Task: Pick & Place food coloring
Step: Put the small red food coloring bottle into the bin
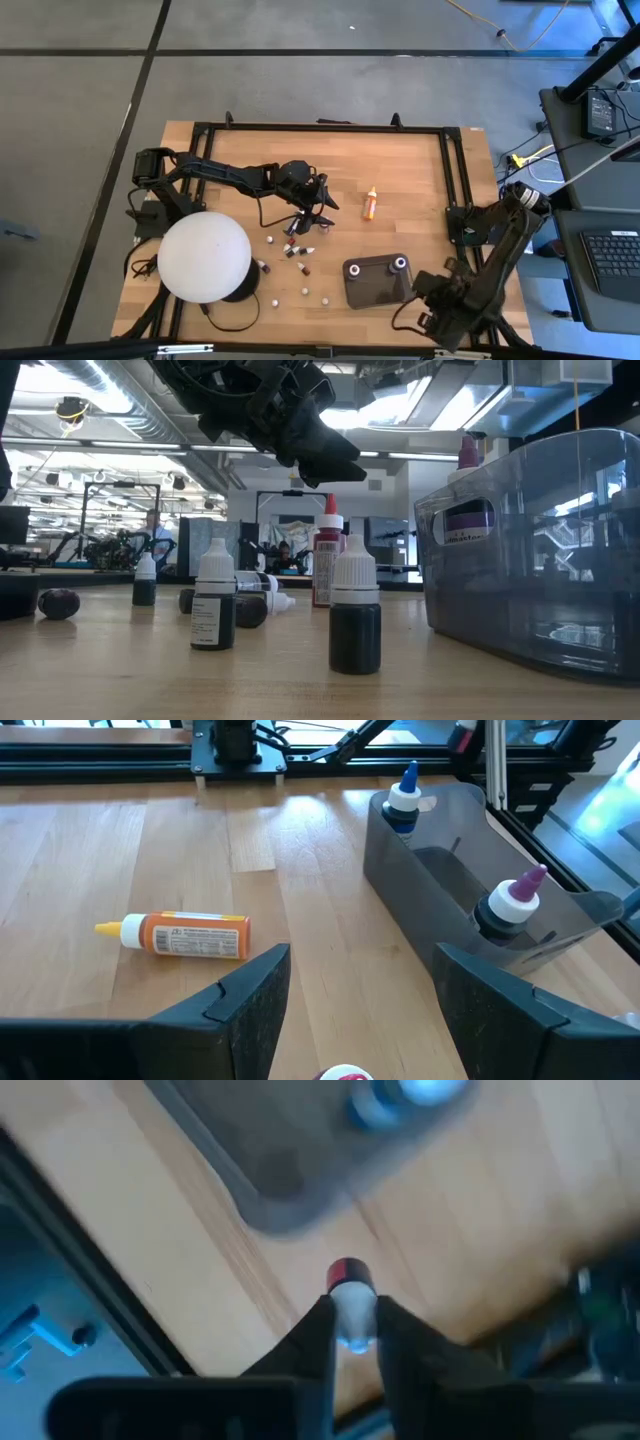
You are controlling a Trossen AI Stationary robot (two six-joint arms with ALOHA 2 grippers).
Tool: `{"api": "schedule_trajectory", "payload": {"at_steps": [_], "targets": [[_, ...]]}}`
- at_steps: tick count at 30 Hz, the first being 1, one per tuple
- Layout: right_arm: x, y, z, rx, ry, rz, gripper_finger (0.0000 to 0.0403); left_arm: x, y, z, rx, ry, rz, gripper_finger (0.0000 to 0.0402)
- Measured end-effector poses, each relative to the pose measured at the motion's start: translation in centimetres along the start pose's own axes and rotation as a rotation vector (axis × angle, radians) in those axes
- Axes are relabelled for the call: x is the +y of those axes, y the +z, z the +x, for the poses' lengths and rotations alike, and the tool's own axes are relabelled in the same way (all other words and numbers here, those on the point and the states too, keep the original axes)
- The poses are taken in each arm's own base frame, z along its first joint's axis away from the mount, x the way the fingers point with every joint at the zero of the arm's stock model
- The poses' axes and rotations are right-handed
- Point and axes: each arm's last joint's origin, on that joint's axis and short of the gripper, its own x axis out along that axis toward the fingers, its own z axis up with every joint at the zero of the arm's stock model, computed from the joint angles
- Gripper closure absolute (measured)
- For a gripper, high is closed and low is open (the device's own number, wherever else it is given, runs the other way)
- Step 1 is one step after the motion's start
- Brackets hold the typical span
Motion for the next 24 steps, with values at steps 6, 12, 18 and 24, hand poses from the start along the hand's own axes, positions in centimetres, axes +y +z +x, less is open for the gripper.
{"api": "schedule_trajectory", "payload": {"at_steps": [6, 12, 18, 24], "targets": [[-0.1, 4.0, 0.7, -0.014, 0.06, -0.179, 0.0343, 0.0, 0.0, 0.0, 0.004, 0.0, -0.001, 0.0164], [0.2, 5.6, 1.4, -0.037, 0.103, -0.24, 0.0343, 0.0, -0.4, 0.0, 0.043, -0.003, -0.016, 0.0164], [0.8, 5.1, 4.0, 0.009, 0.163, -0.211, 0.0343, -0.1, -0.7, 0.0, 0.068, -0.005, -0.026, 0.0164], [0.7, 4.7, 5.8, 0.036, 0.168, -0.21, 0.0343, -0.1, -0.6, 0.0, 0.061, -0.001, -0.013, 0.0164]]}}
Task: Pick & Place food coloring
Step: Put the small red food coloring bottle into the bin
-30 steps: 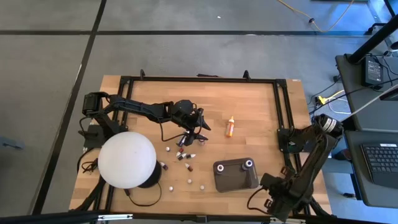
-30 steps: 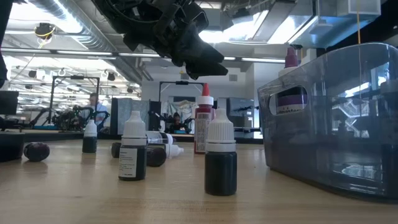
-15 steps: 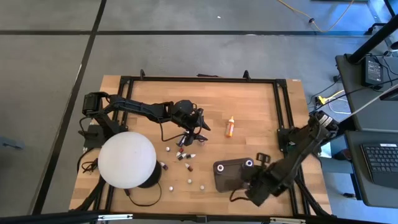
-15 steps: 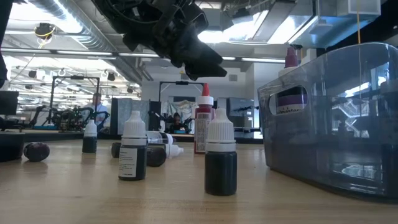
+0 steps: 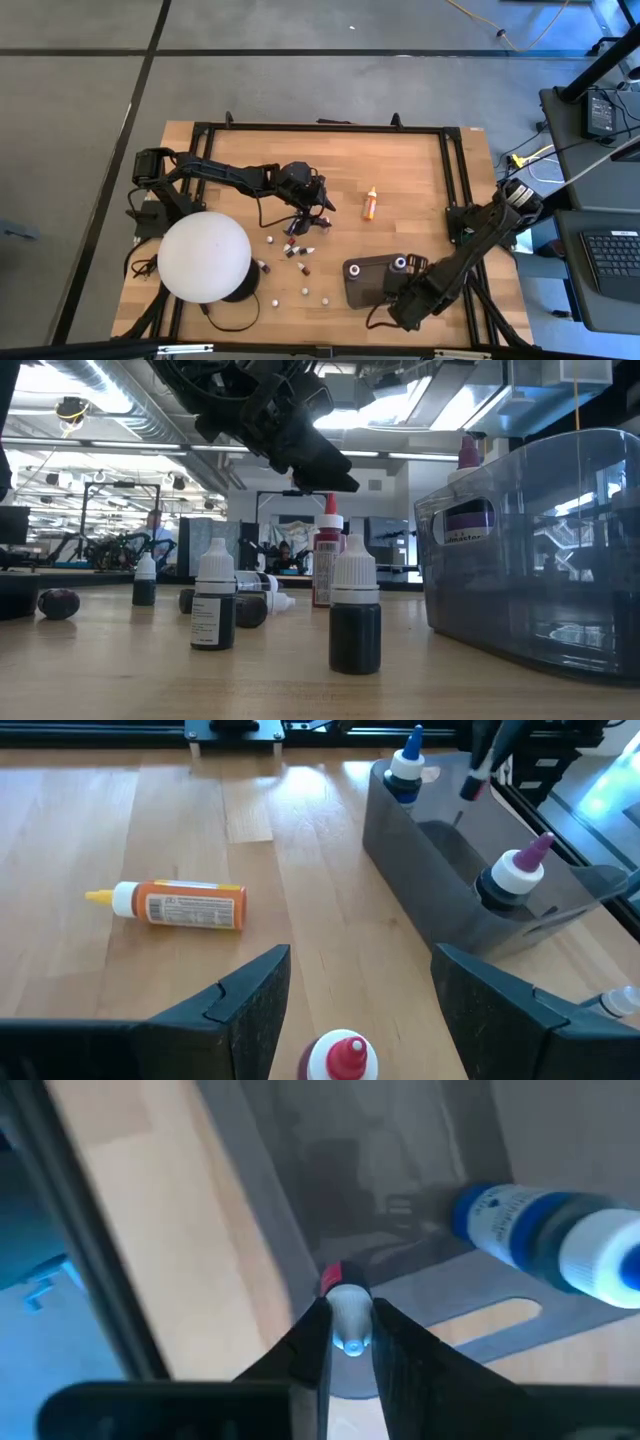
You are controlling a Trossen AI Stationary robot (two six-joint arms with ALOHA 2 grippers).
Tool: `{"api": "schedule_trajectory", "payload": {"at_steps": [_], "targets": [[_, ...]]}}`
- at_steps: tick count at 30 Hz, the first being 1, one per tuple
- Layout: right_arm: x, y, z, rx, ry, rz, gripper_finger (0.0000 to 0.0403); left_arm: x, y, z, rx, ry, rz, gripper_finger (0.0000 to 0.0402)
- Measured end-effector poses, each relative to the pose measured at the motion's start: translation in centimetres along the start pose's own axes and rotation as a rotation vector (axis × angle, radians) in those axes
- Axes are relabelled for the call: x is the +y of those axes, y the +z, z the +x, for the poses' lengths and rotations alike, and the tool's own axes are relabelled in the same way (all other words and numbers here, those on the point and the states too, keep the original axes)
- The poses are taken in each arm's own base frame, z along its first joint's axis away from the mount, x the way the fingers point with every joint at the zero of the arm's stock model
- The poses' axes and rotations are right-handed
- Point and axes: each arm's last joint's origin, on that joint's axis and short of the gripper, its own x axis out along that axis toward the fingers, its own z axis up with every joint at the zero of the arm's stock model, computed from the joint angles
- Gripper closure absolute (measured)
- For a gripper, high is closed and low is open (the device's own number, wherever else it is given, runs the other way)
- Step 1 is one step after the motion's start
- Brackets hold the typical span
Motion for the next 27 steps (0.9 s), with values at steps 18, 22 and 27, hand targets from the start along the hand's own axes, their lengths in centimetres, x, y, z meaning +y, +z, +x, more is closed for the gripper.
{"api": "schedule_trajectory", "payload": {"at_steps": [18, 22, 27], "targets": [[-0.8, -0.7, 2.6, 0.04, 0.002, 0.013, 0.0343, 0.0, 0.0, 0.0, 0.0, 0.001, 0.023, 0.0164], [-0.8, -0.7, 2.6, 0.04, 0.002, 0.013, 0.0343, 0.0, 0.0, 0.0, 0.0, 0.001, 0.024, 0.0164], [-0.5, -0.4, 3.4, 0.041, 0.001, -0.013, 0.0343, 0.0, 0.0, 0.0, 0.0, 0.001, 0.024, 0.0164]]}}
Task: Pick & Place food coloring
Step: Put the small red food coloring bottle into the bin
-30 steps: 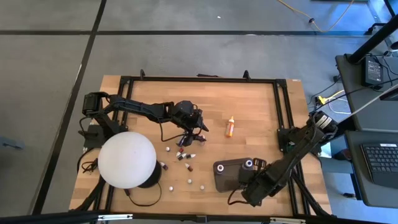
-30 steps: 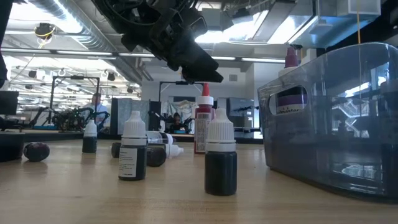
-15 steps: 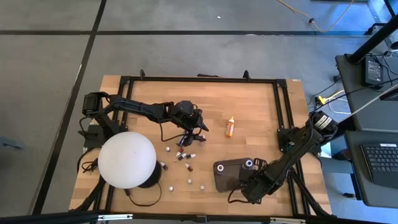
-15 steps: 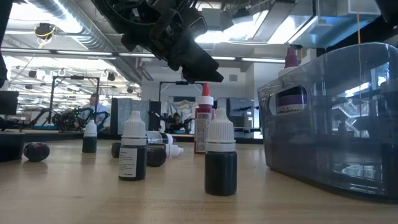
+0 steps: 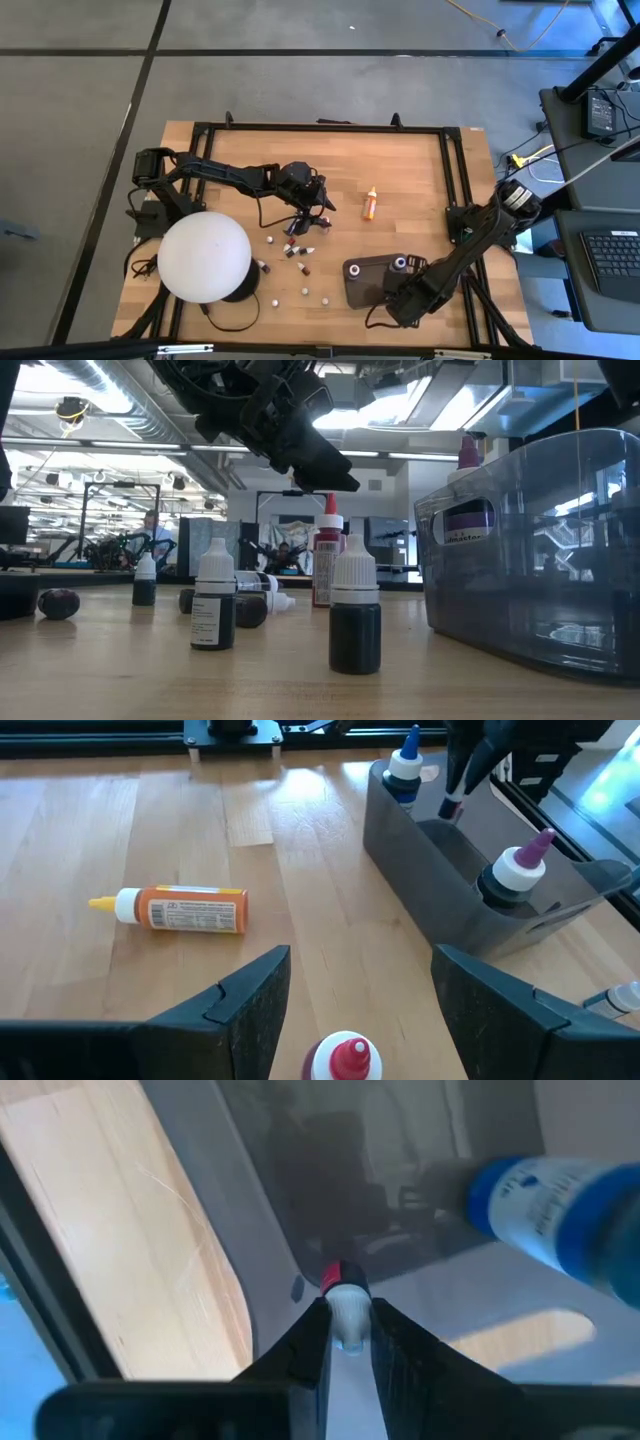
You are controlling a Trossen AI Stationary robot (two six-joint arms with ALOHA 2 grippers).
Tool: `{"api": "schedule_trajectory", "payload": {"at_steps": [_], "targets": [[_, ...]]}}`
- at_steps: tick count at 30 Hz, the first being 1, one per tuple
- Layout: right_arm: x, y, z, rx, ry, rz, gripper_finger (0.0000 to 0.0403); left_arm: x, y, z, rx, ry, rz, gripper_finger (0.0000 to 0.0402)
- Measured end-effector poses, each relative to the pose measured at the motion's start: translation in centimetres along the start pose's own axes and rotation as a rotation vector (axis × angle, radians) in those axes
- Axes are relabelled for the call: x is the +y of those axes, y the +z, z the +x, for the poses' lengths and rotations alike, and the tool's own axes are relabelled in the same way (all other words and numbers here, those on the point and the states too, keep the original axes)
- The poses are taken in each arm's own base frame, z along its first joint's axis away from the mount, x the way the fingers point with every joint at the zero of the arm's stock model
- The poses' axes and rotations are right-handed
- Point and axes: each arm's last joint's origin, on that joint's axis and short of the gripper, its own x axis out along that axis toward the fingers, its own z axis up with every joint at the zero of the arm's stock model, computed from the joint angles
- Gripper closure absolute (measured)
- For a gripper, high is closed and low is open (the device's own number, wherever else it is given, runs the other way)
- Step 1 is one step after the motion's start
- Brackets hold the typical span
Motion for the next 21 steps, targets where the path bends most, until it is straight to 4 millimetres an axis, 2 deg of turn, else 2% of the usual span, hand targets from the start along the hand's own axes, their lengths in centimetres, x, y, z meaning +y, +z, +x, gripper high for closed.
{"api": "schedule_trajectory", "payload": {"at_steps": [6, 21], "targets": [[0.27, 0.29, 1.13, 0.025, -0.009, -0.012, 0.0343, 0.0, 0.0, 0.0, 0.0, 0.0, 0.0, 0.0164], [0.29, 0.22, 1.17, 0.049, 0.0, 0.012, 0.0293, 0.01, 0.0, 0.0, 0.0, 0.0, 0.0, 0.0164]]}}
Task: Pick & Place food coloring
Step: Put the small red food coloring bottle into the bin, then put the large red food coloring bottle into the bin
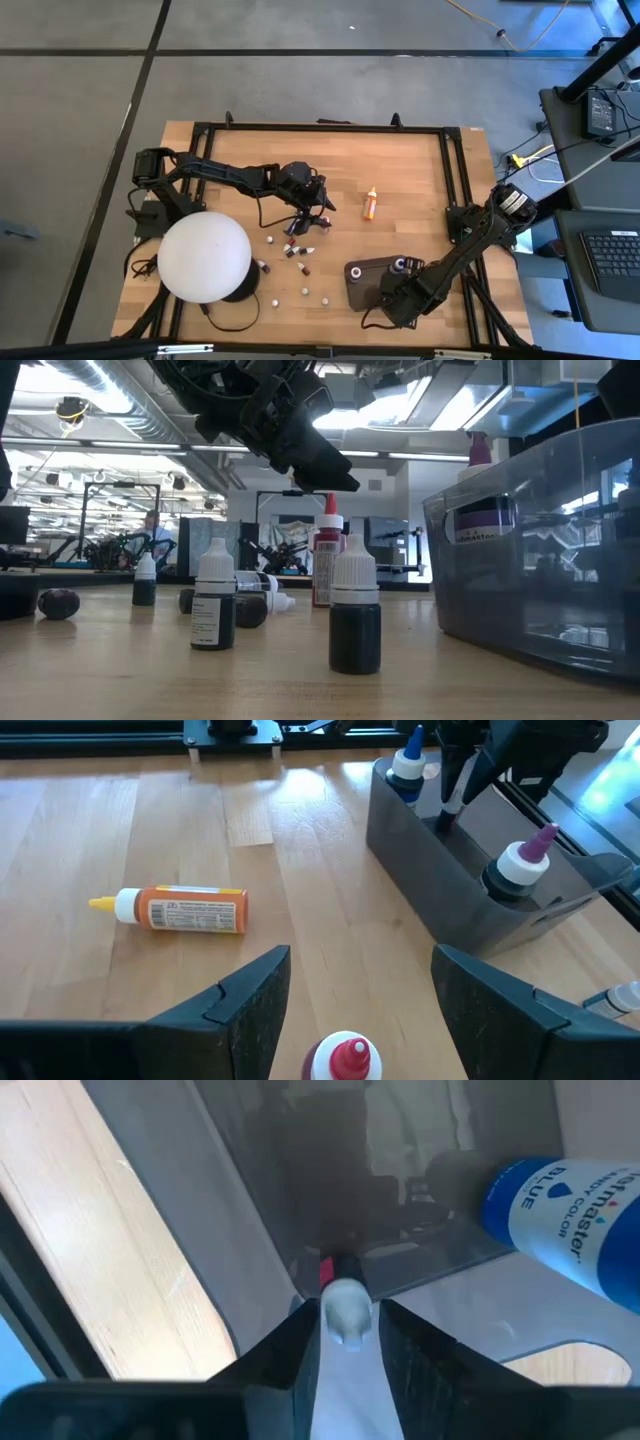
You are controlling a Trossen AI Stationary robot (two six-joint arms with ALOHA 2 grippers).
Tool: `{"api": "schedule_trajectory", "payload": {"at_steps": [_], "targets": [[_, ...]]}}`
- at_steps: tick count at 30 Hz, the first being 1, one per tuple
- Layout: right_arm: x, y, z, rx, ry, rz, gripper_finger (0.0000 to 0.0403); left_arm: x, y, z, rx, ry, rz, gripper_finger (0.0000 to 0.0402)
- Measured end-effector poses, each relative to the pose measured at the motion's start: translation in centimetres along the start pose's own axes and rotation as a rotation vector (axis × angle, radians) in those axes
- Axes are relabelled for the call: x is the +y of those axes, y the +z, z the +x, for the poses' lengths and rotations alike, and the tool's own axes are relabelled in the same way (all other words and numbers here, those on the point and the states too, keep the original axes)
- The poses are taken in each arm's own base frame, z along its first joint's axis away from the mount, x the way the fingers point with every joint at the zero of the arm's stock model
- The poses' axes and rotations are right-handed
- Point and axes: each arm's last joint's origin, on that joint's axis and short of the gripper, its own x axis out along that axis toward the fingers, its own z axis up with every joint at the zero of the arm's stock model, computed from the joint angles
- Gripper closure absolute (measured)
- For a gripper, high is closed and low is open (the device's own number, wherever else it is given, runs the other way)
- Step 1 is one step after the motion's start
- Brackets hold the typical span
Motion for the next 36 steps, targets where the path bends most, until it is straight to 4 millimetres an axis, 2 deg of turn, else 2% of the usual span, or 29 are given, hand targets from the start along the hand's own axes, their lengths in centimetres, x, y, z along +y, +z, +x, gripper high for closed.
{"api": "schedule_trajectory", "payload": {"at_steps": [4, 9, 15, 21, 24, 27, 30, 36], "targets": [[0.1, 0.0, -0.6, 0.006, -0.004, 0.0, 0.029, 0.0, 0.0, 0.0, 0.0, 0.0, -0.005, 0.0164], [0.4, 0.2, -2.4, -0.006, -0.033, -0.004, 0.0289, 0.0, 0.0, 0.0, 0.0, 0.0, -0.007, 0.0164], [0.6, 0.4, -6.0, -0.001, -0.102, -0.125, 0.0289, 0.0, 0.0, 0.0, 0.0, -0.001, -0.013, 0.0164], [-0.6, -0.4, -10.8, -0.251, -0.372, -0.13, 0.0289, -0.4, 0.7, -0.6, -0.023, -0.004, -0.005, 0.0164], [-2.1, -1.2, -13.5, -0.34, -0.357, -0.105, 0.0289, -0.5, 0.8, -0.9, -0.018, -0.005, -0.006, 0.0164], [-3.7, -2.1, -15.1, -0.463, -0.321, -0.105, 0.0289, -0.7, 0.6, -0.9, 0.008, -0.013, -0.009, 0.0164], [-5.2, -3.0, -15.7, -0.601, -0.296, -0.123, 0.0289, -0.8, 0.3, -0.8, 0.028, -0.018, 0.007, 0.0164], [-7.2, -3.5, -14.6, -0.712, -0.262, -0.164, 0.0289, -0.9, 0.1, -0.8, 0.057, -0.021, 0.046, 0.0164]]}}
